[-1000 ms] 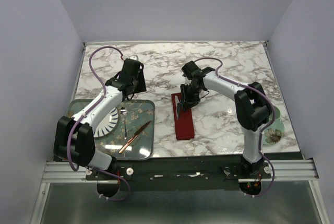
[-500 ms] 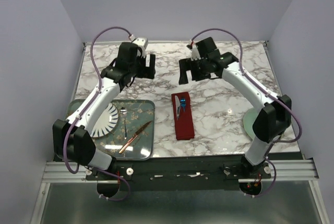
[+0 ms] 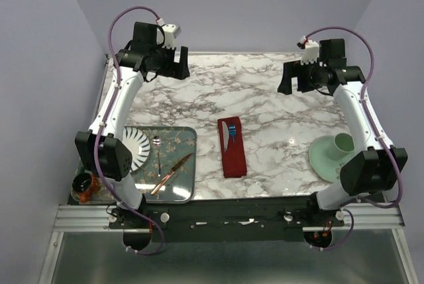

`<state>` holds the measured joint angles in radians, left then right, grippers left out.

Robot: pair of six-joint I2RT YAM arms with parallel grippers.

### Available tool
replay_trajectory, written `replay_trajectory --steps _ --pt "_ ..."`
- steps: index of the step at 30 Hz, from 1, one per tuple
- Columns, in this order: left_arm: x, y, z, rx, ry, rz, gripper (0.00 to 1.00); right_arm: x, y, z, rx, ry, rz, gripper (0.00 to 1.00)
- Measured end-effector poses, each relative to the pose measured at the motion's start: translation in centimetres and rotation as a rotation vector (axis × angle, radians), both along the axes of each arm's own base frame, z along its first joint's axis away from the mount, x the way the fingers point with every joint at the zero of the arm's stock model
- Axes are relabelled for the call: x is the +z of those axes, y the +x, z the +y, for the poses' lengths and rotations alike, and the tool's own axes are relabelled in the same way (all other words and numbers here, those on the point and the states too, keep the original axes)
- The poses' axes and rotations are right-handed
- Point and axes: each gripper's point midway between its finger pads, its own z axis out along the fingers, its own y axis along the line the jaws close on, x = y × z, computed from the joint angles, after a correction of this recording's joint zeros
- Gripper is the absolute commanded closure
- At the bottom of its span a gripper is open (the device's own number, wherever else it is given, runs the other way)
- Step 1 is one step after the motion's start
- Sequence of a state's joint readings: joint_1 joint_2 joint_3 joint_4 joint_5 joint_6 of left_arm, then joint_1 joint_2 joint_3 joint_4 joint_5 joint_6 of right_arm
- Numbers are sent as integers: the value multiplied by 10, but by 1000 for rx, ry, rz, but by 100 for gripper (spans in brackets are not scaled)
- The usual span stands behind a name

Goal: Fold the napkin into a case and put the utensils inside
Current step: Reset both arms

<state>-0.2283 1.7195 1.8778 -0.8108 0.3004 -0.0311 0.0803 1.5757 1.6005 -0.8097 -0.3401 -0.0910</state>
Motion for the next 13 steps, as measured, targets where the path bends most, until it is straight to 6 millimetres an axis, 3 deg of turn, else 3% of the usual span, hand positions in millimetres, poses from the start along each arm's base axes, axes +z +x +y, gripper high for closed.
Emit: replay_trajectory --steps 5,11,13 --pt "-55 -12 37 63 -13 181 1 -19 -38 -5 26 -26 27 0" --pt "-111 -43 53 94 33 317 1 -45 -65 -9 58 -56 74 0" --pt "-116 -53 56 97 46 331 1 -46 -68 -10 69 -67 69 0"
